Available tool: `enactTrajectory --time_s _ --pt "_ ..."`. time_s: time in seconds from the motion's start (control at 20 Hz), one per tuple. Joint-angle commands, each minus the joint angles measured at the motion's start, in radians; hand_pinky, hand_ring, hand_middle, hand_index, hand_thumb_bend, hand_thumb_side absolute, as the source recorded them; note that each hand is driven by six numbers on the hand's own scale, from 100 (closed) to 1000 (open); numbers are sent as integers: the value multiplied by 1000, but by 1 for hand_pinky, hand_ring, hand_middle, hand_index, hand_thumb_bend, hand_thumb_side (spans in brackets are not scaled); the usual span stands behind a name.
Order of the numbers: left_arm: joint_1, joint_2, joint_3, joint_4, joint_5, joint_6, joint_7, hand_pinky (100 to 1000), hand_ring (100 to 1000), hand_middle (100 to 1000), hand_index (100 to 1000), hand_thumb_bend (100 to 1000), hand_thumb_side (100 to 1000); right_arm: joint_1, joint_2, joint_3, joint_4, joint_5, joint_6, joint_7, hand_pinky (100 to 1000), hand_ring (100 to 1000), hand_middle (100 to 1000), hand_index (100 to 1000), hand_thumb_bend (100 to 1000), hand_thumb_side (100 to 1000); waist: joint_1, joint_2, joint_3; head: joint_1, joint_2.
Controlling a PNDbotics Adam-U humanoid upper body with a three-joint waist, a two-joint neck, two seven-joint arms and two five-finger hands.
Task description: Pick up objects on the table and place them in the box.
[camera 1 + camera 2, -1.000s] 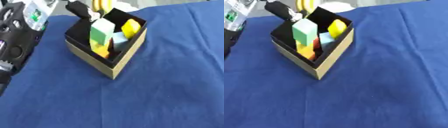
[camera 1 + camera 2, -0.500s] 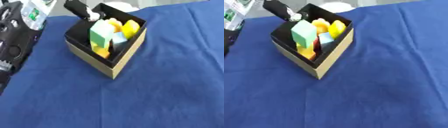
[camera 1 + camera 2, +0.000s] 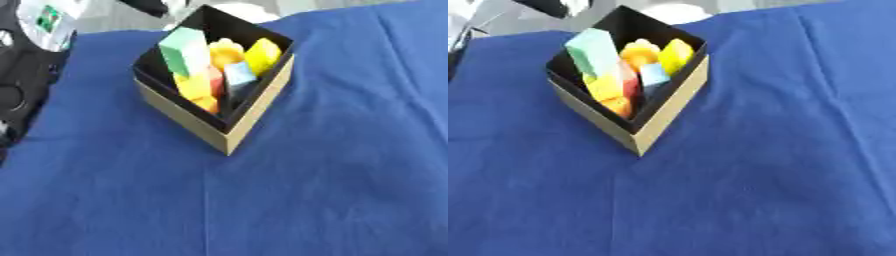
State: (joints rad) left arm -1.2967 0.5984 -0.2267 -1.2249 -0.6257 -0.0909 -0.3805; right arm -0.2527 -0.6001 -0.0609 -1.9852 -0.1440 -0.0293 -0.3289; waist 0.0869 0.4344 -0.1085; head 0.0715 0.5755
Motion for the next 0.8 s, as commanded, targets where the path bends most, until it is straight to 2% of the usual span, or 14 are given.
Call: enactTrajectory --time_s 0.05,0.15,0.25,0.45,0.6,0.8 --pt "22 100 36 -109 86 25 198 807 763 689 770 100 375 3 -25 -15 -15 -1 -5 -4 837 832 718 808 100 765 -11 -39 11 -18 21" --pt "69 146 57 -194 158 53 311 818 778 721 791 128 403 9 -28 -19 -15 1 -7 -7 837 832 718 808 100 762 -16 -51 26 -38 36" --pt "127 190 72 -288 222 86 383 829 791 749 801 167 410 13 -30 -22 -15 2 -8 -10 838 833 719 808 100 758 -21 -63 41 -60 53" --pt "271 260 112 -463 327 144 450 827 792 744 808 158 451 12 -37 -25 -15 3 -11 -11 838 833 722 809 100 748 -31 -88 68 -103 80" --pt "400 282 176 -593 419 213 528 828 796 745 824 151 495 3 -44 -24 -15 4 -15 -6 838 834 727 811 100 740 -42 -107 82 -118 89" --pt "568 277 241 -722 565 289 662 836 812 757 851 138 567 -14 -46 -26 -15 6 -18 -1 840 836 731 813 100 731 -57 -127 99 -151 98"
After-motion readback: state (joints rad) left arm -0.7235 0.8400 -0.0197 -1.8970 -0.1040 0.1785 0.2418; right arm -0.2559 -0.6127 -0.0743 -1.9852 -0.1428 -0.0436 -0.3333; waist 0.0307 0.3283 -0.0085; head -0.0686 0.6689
